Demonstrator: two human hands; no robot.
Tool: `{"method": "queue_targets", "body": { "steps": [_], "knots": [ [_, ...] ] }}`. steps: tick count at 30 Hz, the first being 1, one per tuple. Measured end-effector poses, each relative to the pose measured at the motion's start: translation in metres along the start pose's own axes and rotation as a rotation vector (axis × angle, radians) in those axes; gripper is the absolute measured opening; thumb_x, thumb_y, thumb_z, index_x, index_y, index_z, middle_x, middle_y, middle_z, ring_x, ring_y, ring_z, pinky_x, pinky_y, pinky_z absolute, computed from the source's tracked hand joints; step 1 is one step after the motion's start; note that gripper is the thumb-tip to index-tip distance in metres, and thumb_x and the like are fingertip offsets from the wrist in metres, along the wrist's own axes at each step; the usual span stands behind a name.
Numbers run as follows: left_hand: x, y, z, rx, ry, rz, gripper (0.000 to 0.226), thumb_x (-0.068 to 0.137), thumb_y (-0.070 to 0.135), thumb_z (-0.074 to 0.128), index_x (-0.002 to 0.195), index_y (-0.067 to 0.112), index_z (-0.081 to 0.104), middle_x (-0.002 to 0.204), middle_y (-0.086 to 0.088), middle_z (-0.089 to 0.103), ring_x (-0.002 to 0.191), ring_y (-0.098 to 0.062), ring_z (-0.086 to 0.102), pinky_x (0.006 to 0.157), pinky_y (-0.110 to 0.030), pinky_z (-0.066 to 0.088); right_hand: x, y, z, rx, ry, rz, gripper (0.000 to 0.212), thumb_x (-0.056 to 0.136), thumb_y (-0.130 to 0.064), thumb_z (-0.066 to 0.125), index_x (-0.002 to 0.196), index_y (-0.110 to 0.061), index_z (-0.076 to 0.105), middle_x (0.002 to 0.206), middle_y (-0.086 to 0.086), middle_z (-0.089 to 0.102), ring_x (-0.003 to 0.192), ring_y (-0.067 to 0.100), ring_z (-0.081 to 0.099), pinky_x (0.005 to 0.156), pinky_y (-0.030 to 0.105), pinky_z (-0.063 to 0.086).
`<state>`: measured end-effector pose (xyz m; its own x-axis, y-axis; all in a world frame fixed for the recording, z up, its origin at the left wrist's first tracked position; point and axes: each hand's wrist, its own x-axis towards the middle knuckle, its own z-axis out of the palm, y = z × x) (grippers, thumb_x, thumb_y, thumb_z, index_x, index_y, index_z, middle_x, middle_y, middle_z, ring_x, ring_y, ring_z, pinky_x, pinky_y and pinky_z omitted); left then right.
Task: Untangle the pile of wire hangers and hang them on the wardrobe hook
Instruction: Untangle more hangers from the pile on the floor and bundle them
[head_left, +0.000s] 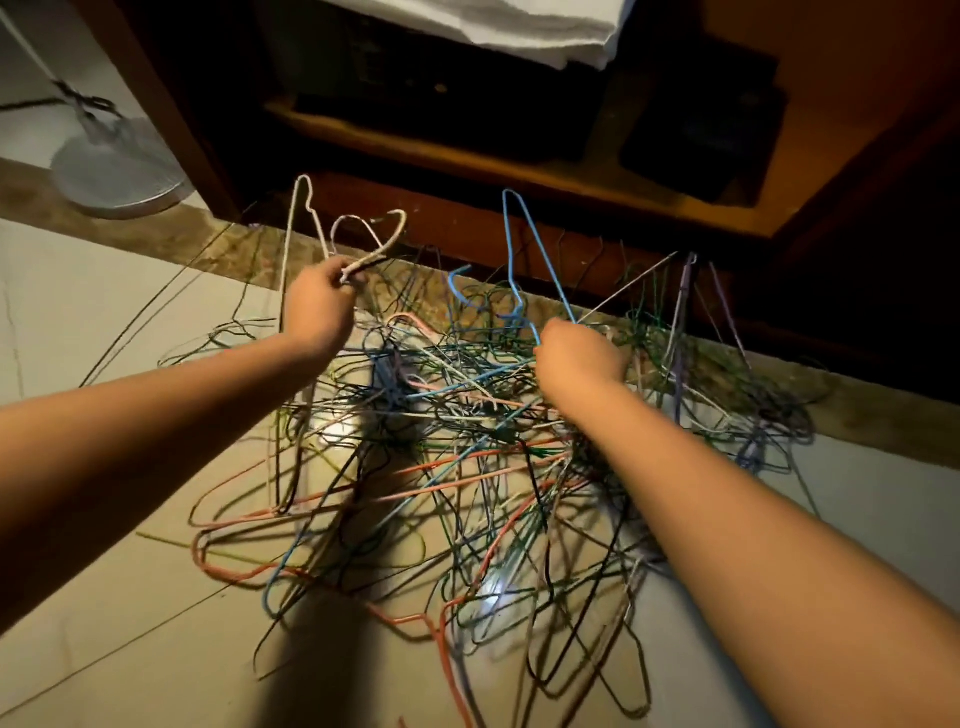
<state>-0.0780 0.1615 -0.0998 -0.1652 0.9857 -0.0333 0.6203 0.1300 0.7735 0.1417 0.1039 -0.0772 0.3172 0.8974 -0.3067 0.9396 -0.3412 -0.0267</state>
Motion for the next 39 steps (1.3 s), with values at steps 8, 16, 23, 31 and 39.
{"method": "queue_targets", "body": {
  "steps": [8, 16, 23, 31, 39],
  "knots": [
    [-0.014, 0.029, -0.007, -0.172, -0.073, -0.004, 0.011, 0.094, 0.024, 0.051, 0.086, 0.023, 0.057, 0.071, 0.0, 0.051, 0.063, -0.017, 0.044, 0.06, -0.029, 0.036, 0.0, 0.025, -0.023, 0.256, -0.028, -0.119, 0.02, 0.094, -0.03, 0.053, 0.098, -0.017, 0.067, 0.098, 0.005, 0.066, 0.091, 0.026, 0.061, 0.068, 0.029, 0.043],
    [-0.043, 0.083, 0.006, -0.586, -0.357, -0.133, 0.015, 0.095, 0.013, 0.049, 0.082, 0.021, 0.053, 0.073, -0.001, 0.056, 0.036, 0.001, 0.03, 0.038, -0.013, 0.026, -0.005, 0.031, -0.013, 0.63, 0.073, -0.084, 0.016, 0.092, -0.016, 0.054, 0.095, -0.009, 0.068, 0.093, 0.014, 0.069, 0.083, 0.032, 0.066, 0.079, 0.047, 0.054],
    [-0.054, 0.103, 0.009, -0.638, -0.359, -0.154, 0.015, 0.096, 0.012, 0.045, 0.086, 0.019, 0.053, 0.072, -0.007, 0.057, 0.032, 0.001, 0.034, 0.035, -0.012, 0.026, -0.001, 0.035, -0.019, 0.561, 0.118, -0.14, 0.023, 0.094, -0.019, 0.049, 0.109, -0.009, 0.064, 0.107, 0.013, 0.067, 0.099, 0.029, 0.06, 0.079, 0.032, 0.045],
    [-0.049, 0.087, -0.031, -0.657, -0.41, -0.159, 0.017, 0.098, 0.011, 0.041, 0.102, 0.01, 0.058, 0.07, -0.002, 0.063, 0.045, -0.001, 0.043, 0.043, -0.013, 0.037, 0.026, 0.06, -0.037, 0.956, 0.219, 0.023, 0.021, 0.095, -0.016, 0.047, 0.108, -0.009, 0.062, 0.09, 0.002, 0.068, 0.083, 0.011, 0.054, 0.072, 0.024, 0.041],
    [-0.045, 0.093, -0.059, -0.655, -0.525, -0.122, 0.033, 0.091, -0.008, 0.039, 0.1, 0.015, 0.062, 0.085, 0.002, 0.073, 0.085, -0.01, 0.069, 0.08, -0.026, 0.055, 0.032, 0.069, -0.042, 1.185, 0.32, 0.015, 0.013, 0.096, -0.014, 0.047, 0.09, -0.016, 0.059, 0.079, -0.004, 0.063, 0.076, 0.012, 0.058, 0.076, 0.031, 0.049]
  ]
}}
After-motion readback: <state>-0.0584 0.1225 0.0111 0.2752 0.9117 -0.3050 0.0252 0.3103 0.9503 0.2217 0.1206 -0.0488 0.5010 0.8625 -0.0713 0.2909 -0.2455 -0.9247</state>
